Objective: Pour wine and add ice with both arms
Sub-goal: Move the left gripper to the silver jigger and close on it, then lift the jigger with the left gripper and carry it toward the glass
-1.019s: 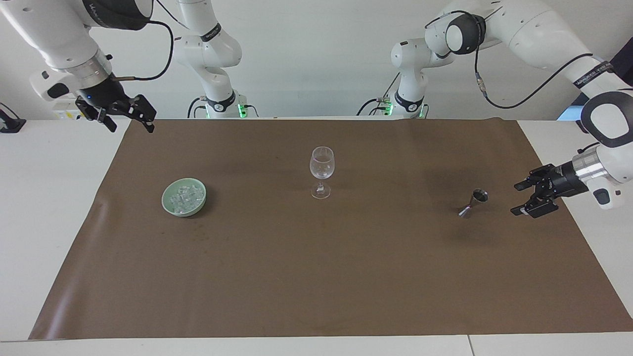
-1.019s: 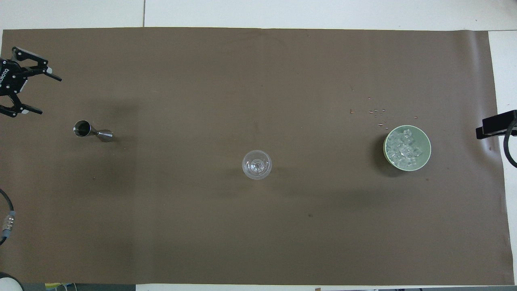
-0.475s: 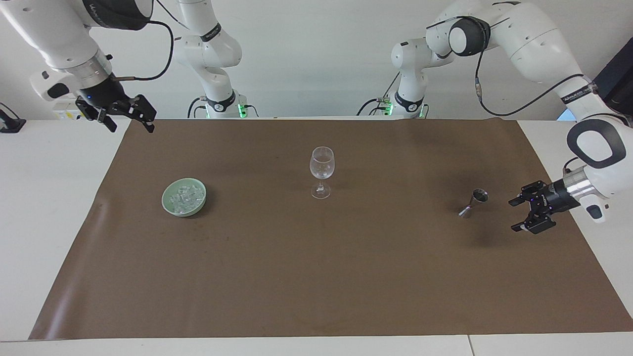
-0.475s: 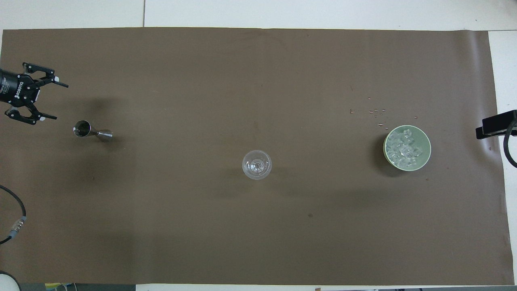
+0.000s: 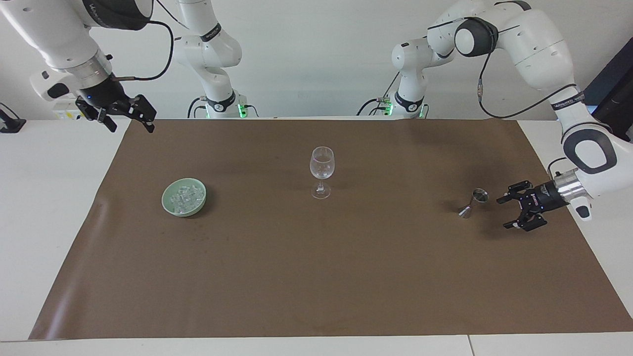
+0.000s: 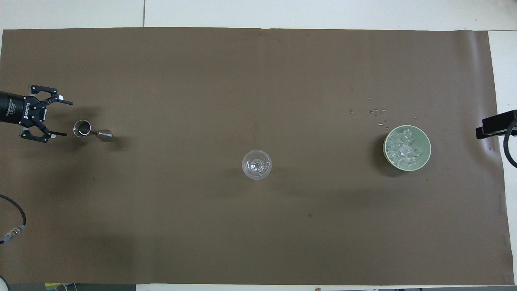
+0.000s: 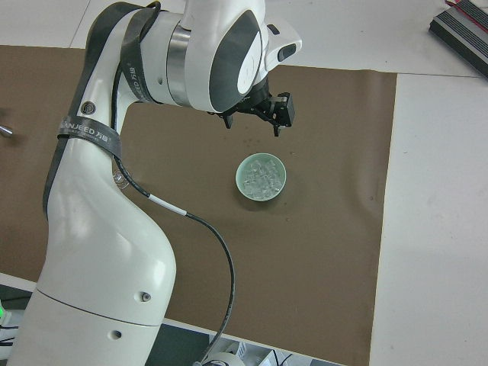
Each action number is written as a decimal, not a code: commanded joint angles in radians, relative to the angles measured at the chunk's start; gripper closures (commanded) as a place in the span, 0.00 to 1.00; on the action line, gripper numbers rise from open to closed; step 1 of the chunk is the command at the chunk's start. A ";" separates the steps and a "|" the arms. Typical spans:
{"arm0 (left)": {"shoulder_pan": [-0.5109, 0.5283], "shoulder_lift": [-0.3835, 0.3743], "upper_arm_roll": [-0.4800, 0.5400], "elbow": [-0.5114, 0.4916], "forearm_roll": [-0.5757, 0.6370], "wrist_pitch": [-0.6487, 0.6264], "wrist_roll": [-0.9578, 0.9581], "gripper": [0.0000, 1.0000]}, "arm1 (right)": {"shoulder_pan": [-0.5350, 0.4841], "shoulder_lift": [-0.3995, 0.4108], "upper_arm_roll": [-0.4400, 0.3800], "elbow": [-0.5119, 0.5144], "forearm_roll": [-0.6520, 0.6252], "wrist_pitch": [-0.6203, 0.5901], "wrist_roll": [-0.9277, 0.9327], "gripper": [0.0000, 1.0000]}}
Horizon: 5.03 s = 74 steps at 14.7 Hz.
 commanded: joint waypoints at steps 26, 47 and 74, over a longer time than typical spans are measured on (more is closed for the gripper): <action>0.034 -0.162 -0.007 -0.477 -0.488 0.072 -0.047 0.00 | -0.004 -0.009 0.001 -0.009 0.001 -0.001 0.001 0.00; 0.026 -0.165 -0.006 -0.486 -0.595 0.087 -0.047 0.05 | -0.004 -0.009 0.001 -0.009 0.001 -0.001 0.001 0.00; 0.014 -0.239 -0.001 -0.521 -0.594 0.054 -0.062 1.00 | -0.004 -0.009 0.003 -0.009 0.001 -0.001 0.001 0.00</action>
